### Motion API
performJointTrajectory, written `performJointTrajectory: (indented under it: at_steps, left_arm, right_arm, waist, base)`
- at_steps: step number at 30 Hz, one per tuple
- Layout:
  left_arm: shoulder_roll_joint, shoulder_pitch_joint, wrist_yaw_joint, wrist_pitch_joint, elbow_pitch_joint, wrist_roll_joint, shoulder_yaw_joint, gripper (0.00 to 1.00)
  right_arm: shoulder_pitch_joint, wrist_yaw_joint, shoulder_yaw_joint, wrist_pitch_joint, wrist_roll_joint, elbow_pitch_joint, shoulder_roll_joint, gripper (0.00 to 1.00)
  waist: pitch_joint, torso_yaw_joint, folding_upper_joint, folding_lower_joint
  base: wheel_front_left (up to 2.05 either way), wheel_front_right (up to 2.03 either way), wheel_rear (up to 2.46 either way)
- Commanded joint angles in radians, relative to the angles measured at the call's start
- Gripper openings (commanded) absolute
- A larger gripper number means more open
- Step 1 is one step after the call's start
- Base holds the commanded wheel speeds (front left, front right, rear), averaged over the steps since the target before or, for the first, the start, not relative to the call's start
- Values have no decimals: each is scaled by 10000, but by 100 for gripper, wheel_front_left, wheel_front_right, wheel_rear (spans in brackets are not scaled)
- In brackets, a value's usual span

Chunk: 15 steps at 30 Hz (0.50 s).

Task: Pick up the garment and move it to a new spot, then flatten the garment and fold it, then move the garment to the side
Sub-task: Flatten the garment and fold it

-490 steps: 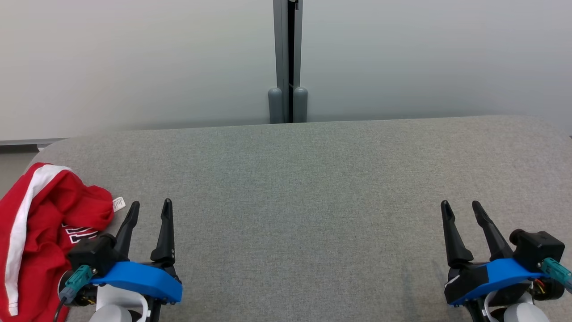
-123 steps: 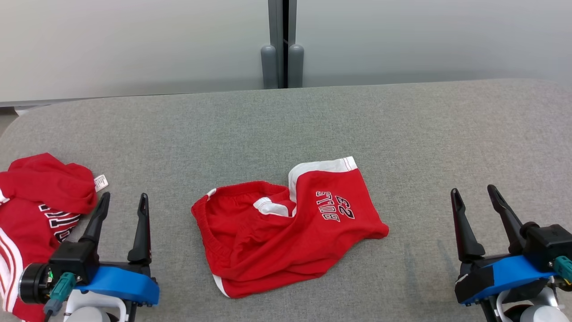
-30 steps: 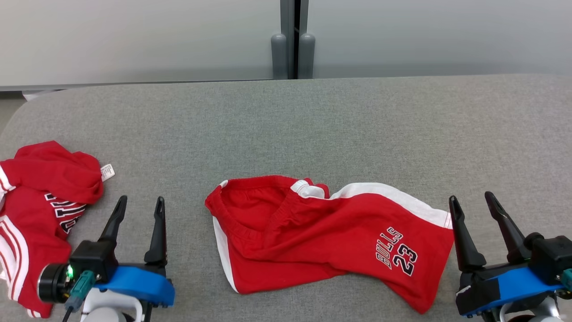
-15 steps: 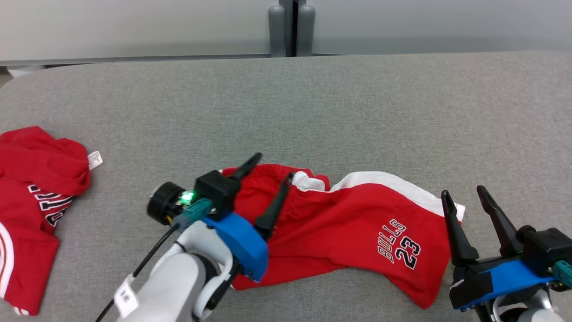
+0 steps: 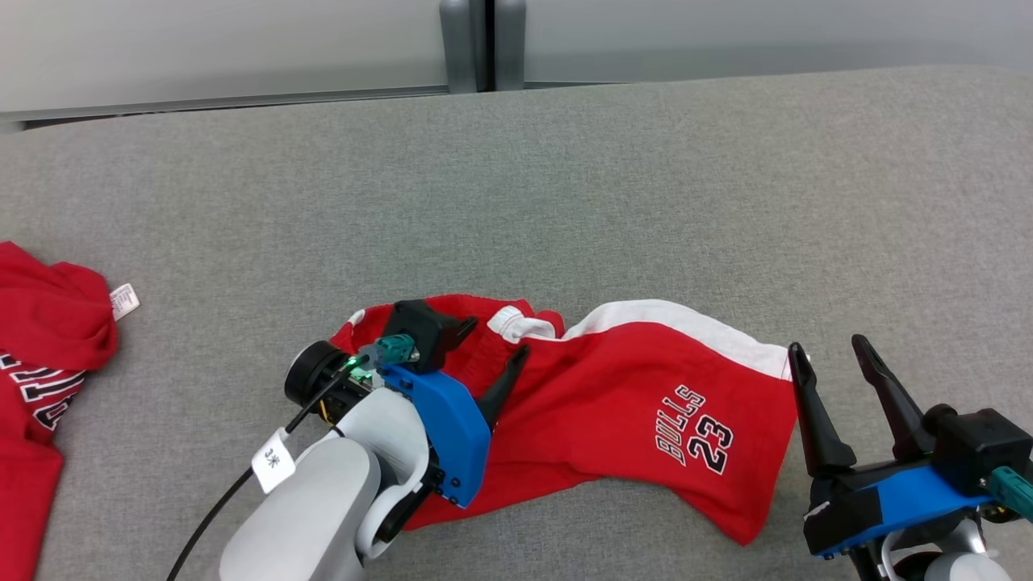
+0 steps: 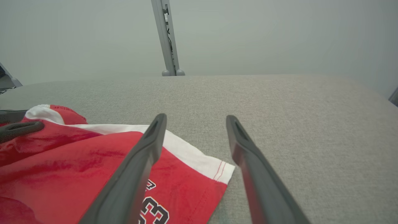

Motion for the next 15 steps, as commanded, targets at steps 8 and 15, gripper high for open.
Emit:
performJointTrajectory:
  at_steps: [8, 15]
  left_arm:
    - [-36, -517, -63, -364, 585, -246, -11, 0]
    - [58, -681, -66, -791, 455, -136, -9, 0]
  right_arm:
    - [-236, 1, -189, -131, 45, 325, -144, 100]
    - [-739, 1, -203, -227, 270, 1489, -605, 100]
  waist:
    - [164, -159, 0, 0]
    - [310, -52, 0, 0]
  base:
    - [0, 0, 0]
    - [0, 0, 0]
